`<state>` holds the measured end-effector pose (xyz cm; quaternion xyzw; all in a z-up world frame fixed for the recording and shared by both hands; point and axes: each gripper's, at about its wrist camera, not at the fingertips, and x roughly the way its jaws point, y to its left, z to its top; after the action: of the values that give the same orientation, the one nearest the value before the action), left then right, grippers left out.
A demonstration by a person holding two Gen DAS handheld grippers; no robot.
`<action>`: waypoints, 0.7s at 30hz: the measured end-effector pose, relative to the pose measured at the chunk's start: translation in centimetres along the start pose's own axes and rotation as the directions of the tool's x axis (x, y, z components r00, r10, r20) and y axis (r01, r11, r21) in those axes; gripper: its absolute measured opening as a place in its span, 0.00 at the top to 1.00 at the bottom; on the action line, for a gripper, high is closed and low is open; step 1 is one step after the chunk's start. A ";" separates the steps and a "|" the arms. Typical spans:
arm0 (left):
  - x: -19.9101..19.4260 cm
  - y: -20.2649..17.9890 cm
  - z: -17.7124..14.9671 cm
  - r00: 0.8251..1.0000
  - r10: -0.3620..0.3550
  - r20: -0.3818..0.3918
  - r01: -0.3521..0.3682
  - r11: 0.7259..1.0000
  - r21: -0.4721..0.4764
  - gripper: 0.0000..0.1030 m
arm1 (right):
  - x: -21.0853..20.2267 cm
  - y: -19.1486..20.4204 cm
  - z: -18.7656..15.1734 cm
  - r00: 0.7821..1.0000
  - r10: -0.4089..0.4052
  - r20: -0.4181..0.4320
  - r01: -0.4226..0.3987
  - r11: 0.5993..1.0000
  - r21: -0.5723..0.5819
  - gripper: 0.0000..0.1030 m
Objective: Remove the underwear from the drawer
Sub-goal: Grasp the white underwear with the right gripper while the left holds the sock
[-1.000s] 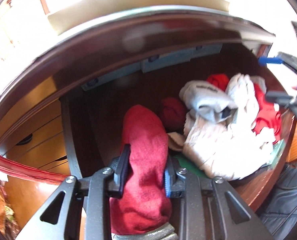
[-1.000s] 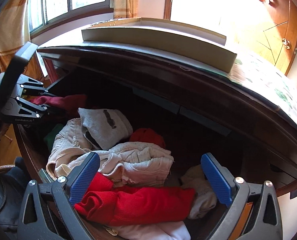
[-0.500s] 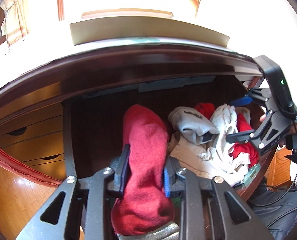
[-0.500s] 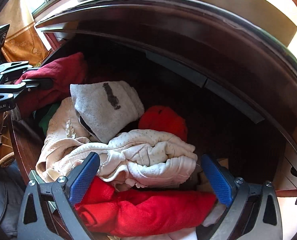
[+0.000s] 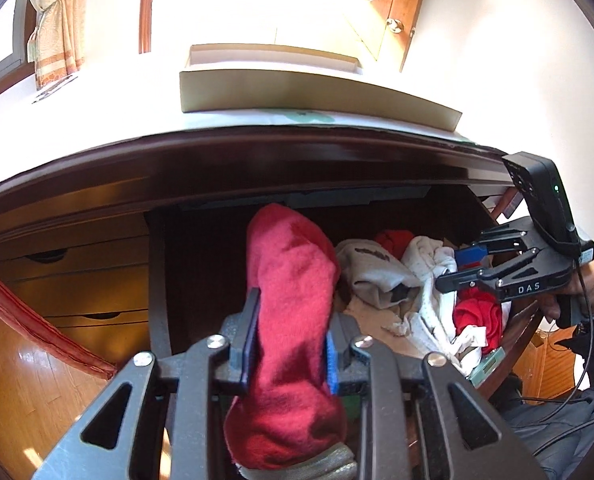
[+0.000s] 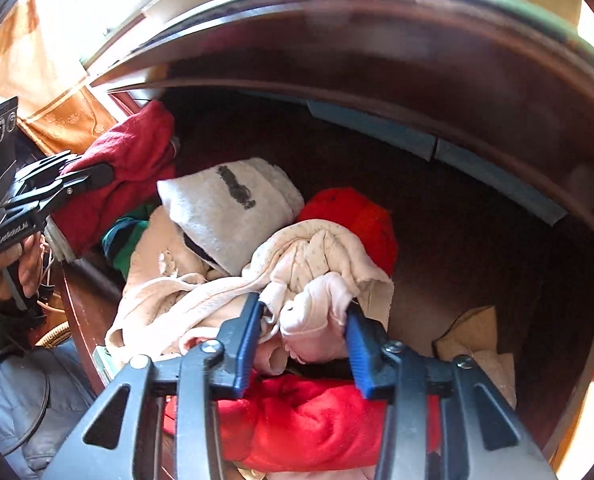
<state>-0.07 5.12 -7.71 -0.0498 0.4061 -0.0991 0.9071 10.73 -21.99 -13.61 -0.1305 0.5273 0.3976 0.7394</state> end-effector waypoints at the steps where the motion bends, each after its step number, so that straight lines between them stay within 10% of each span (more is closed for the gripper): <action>1: -0.2 0.0 0.1 1.000 0.004 0.005 -0.004 1.000 0.002 0.76 | -0.4 0.3 -0.2 1.000 -0.009 0.015 0.009 1.000 -0.016 0.64; 21: -3.0 -0.5 0.5 0.995 -0.024 0.101 0.024 1.000 0.006 0.77 | -7.3 3.1 -4.5 0.950 -0.052 0.307 0.103 0.982 -0.155 0.73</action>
<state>-1.72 5.30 -5.06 -0.0574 0.3590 -0.1084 0.9252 4.56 -26.04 -8.26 -0.1514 0.3672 0.4268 0.8124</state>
